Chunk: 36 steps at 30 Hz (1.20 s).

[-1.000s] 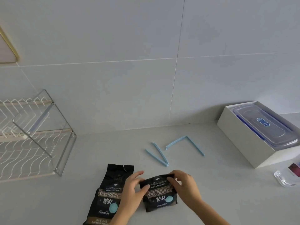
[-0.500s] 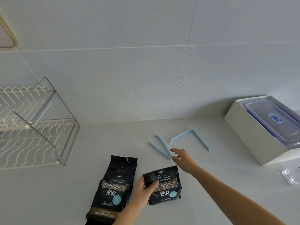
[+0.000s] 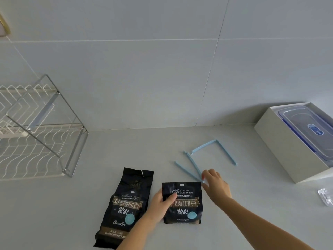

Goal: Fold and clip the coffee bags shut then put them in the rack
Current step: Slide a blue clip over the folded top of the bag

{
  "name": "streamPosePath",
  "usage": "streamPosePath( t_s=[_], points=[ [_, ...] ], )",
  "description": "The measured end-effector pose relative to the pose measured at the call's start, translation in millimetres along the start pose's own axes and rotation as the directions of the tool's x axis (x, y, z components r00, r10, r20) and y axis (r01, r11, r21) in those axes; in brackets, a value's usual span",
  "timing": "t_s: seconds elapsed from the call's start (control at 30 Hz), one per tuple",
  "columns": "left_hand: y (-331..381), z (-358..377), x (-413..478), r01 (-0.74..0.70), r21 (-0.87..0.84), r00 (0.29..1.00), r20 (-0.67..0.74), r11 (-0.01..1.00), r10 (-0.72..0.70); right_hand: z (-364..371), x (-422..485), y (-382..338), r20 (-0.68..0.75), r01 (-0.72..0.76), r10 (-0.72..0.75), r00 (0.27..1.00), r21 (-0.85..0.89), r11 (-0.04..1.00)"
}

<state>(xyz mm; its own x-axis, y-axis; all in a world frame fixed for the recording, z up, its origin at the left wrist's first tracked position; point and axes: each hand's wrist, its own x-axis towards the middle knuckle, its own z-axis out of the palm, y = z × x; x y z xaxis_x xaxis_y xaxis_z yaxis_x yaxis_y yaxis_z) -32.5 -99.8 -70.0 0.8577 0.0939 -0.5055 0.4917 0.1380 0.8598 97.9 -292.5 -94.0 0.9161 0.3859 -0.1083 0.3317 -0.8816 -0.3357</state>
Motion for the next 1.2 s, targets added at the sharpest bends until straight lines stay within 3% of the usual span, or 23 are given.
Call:
streamPosePath(
  t_s=[0.13, 0.23, 0.3, 0.37, 0.43, 0.5, 0.67, 0.97, 1.2],
  points=[
    [1.2, -2.6, 0.4, 0.021, 0.045, 0.999, 0.048, 0.999, -0.024, -2.2, -24.1, 24.3, -0.027, 0.005, -0.005, 1.000, -0.009, 1.000],
    [0.1, -2.8, -0.9, 0.017, 0.053, 0.999, 0.042, 0.998, -0.020, -4.1, -38.1, 34.1, -0.053, -0.100, 0.117, 0.992, 0.257, 0.961],
    [-0.1, -1.6, -1.0, 0.011, 0.045, 0.999, 0.032, 0.999, -0.012, -10.6, -42.0, 37.6, -0.057, -0.193, 0.260, 0.964, 0.523, 0.830],
    [0.8, -0.9, -2.6, 0.004, 0.045, 1.000, 0.031, 0.999, -0.006, -21.0, -44.9, 38.0, -0.005, -0.241, 0.364, 0.931, 0.740, 0.627],
    [1.4, -0.5, -3.9, -0.008, 0.050, 0.999, 0.034, 0.999, 0.006, -34.3, -49.7, 38.7, 0.073, -0.251, 0.379, 0.923, 0.859, 0.447],
    [0.5, -0.7, -4.4, -0.024, 0.061, 0.999, 0.029, 0.998, 0.023, -49.5, -56.2, 39.2, 0.121, -0.238, 0.303, 0.945, 0.890, 0.388],
    [-1.8, -1.5, -6.1, -0.041, 0.050, 0.999, 0.032, 0.998, 0.039, -75.4, -74.1, 34.1, 0.202, -0.218, 0.088, 0.976, 0.845, 0.488],
    [3.9, -2.2, -12.5, -0.053, 0.049, 0.997, 0.051, 0.997, 0.051, -82.4, -74.2, 6.9, 0.154, -0.082, -0.022, 0.988, 0.637, 0.766],
    [2.2, -2.6, -13.9, -0.089, 0.054, 0.995, 0.057, 0.995, 0.085, -84.3, -65.2, -13.1, 0.142, -0.011, -0.078, 0.987, 0.541, 0.841]
  ],
)
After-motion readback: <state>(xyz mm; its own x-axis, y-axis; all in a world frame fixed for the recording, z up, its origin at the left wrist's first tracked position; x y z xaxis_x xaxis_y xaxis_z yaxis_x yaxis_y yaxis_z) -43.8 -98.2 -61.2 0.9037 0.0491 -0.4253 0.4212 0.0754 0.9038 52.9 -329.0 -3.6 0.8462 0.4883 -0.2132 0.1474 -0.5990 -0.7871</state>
